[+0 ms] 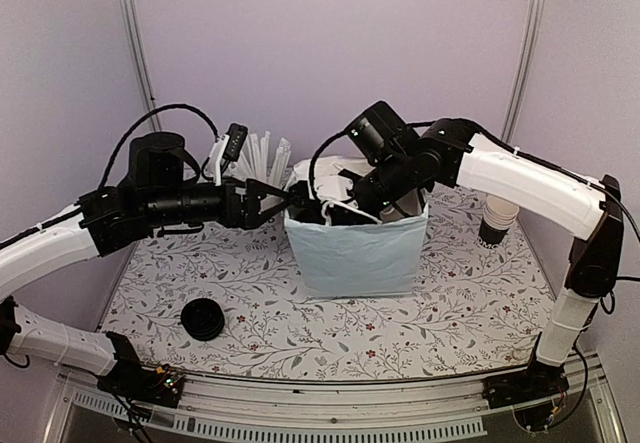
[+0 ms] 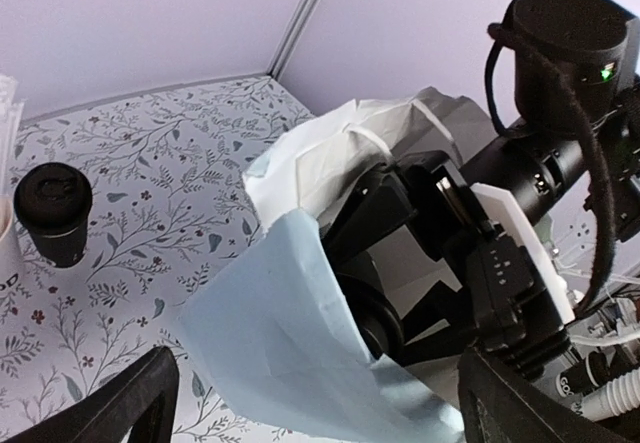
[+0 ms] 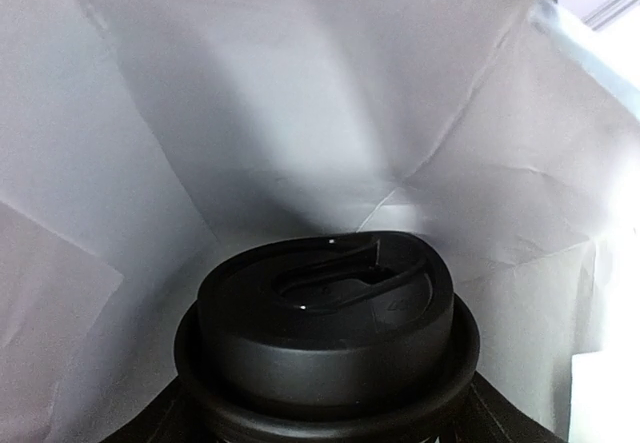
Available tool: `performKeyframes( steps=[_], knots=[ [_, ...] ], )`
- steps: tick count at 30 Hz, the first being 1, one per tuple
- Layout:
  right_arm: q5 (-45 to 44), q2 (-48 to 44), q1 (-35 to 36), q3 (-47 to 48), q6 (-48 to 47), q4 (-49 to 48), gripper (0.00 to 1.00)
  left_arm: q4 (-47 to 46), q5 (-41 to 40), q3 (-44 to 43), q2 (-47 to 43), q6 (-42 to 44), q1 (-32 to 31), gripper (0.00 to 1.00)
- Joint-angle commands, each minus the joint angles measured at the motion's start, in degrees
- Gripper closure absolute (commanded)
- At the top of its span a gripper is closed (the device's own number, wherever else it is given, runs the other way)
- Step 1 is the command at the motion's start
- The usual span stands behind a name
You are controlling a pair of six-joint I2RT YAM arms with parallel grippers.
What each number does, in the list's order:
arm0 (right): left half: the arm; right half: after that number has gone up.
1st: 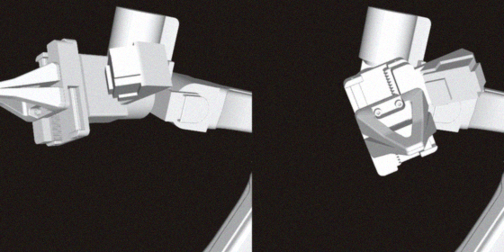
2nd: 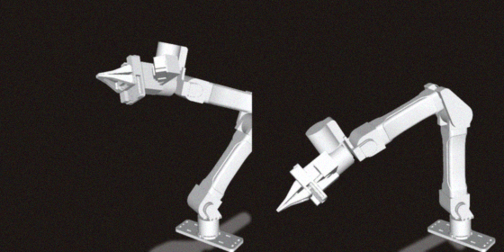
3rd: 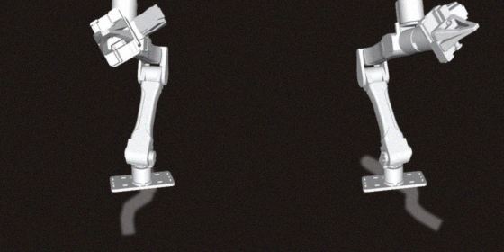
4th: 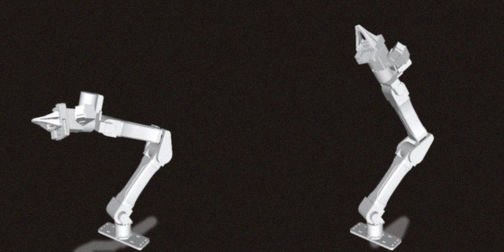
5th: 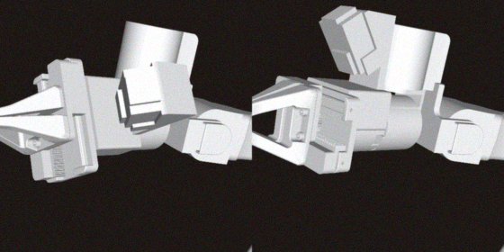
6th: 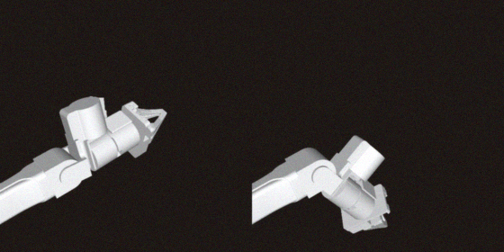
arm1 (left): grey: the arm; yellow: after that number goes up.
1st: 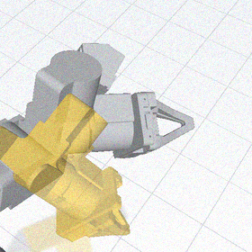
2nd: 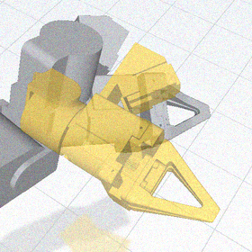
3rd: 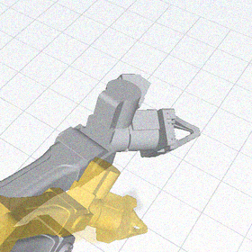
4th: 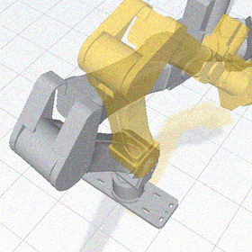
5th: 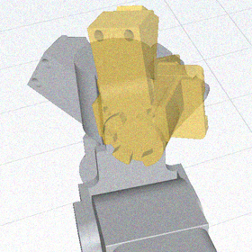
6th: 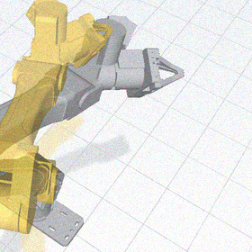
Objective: Pack the takeout coffee
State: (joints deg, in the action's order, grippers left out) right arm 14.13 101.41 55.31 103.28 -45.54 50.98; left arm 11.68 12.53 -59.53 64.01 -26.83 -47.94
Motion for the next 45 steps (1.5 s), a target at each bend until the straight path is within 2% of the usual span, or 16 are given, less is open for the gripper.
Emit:
performKeyframes(
  steps=[1, 6, 10, 15, 19, 26, 30, 36, 41, 45],
  knots=[
    [1.86, 5.14, -0.38, 1.81, 3.85, -1.17, 0.45, -5.76, 1.88, 4.71, -0.92, -4.60, -0.09, 0.00],
    [4.30, 4.47, -0.37, 4.64, 4.64, -1.48, 0.45, -4.09, -1.17, 6.51, -0.52, -6.01, -0.10, 0.00],
    [10.61, 1.94, -0.39, 5.67, 5.84, -2.08, 0.45, -2.00, -2.07, 6.25, -0.24, -4.96, -0.05, 0.00],
    [14.56, 1.10, -1.30, 7.98, 7.44, -0.79, 0.45, -0.87, -0.01, 5.91, 1.27, -4.60, -0.09, 0.00],
    [12.61, 1.20, -2.79, 9.01, 9.15, -1.98, 0.45, -0.87, 0.91, 5.70, 1.58, -4.65, -0.13, 0.00],
    [17.49, 1.12, -5.79, 9.02, 10.67, -2.67, 0.45, -3.20, 2.42, 4.62, -3.38, -2.01, -0.15, 0.00],
    [25.28, 0.98, -8.46, 12.61, 11.58, -2.02, 0.44, -4.84, 4.27, 3.57, -5.90, 0.35, -0.20, 0.00],
    [33.71, 2.00, -9.53, 15.69, 11.66, -0.16, 0.43, -3.73, 4.46, 1.17, -3.67, 1.31, -0.13, 0.00],
    [23.37, 1.83, -5.87, 5.66, 12.40, -6.04, 0.45, -4.64, 3.32, 1.28, -3.61, 0.90, -0.15, 0.00],
    [20.10, 1.92, -6.51, 5.10, 18.56, -12.41, 0.45, -6.28, 2.21, 2.24, -5.03, 0.14, -0.49, 0.00]
  ],
)
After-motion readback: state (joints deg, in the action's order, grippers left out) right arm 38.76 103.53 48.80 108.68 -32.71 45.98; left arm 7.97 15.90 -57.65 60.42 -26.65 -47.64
